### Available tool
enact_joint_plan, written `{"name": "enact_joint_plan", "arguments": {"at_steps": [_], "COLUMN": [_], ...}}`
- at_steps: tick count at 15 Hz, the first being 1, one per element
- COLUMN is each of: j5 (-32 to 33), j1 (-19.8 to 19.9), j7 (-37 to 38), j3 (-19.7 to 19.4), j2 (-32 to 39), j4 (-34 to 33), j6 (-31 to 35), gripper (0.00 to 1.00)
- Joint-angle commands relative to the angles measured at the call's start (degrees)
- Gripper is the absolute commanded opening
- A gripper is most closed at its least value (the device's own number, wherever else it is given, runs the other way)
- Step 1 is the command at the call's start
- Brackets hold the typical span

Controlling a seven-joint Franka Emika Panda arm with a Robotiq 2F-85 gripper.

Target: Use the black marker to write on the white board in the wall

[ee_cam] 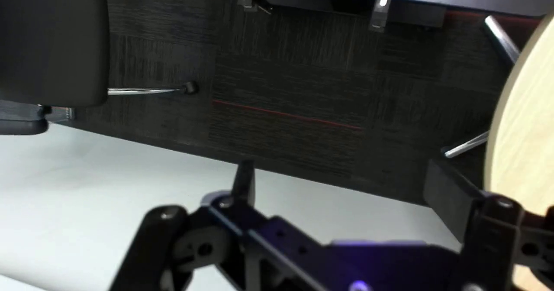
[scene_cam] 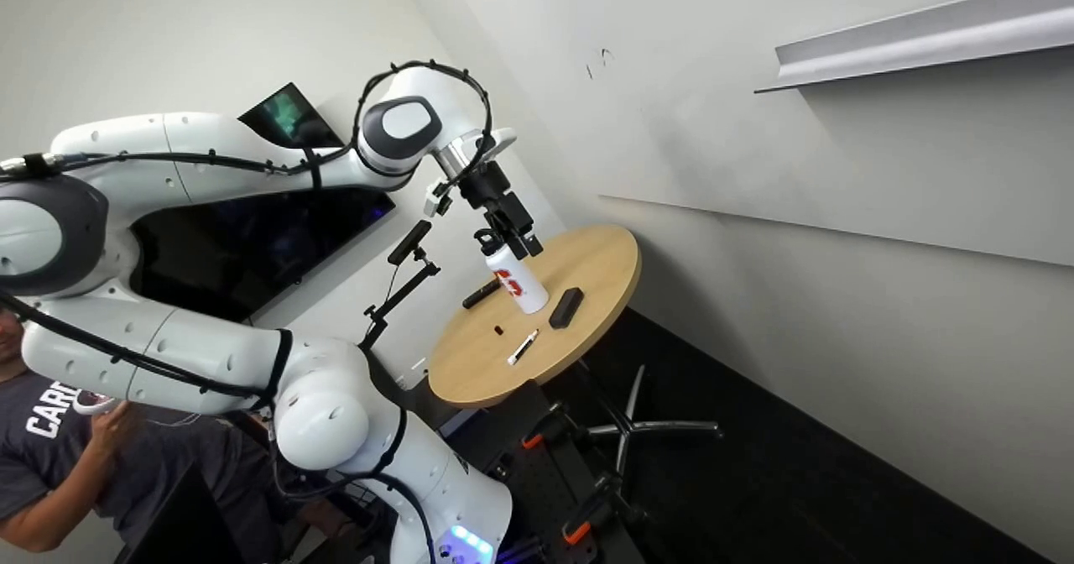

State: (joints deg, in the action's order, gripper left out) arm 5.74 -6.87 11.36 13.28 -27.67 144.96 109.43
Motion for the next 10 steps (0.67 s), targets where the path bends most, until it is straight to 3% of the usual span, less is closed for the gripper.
{"name": "enact_joint_plan", "arguments": {"at_steps": [1,5,7,10], "j5": [-8.3,-18.3,-17.6,-17.1], "j1": [-7.6,-14.4,-14.8,-15.0], "j7": [-1.6,1.5,3.6,2.9], "j3": [1.6,5.9,8.5,8.6], "j2": [-2.4,-0.8,-1.0,-0.3], "j4": [4.7,7.4,7.8,7.1], "j6": [5.3,13.5,15.3,14.0], "gripper": [1.0,1.0,1.0,1.0]}}
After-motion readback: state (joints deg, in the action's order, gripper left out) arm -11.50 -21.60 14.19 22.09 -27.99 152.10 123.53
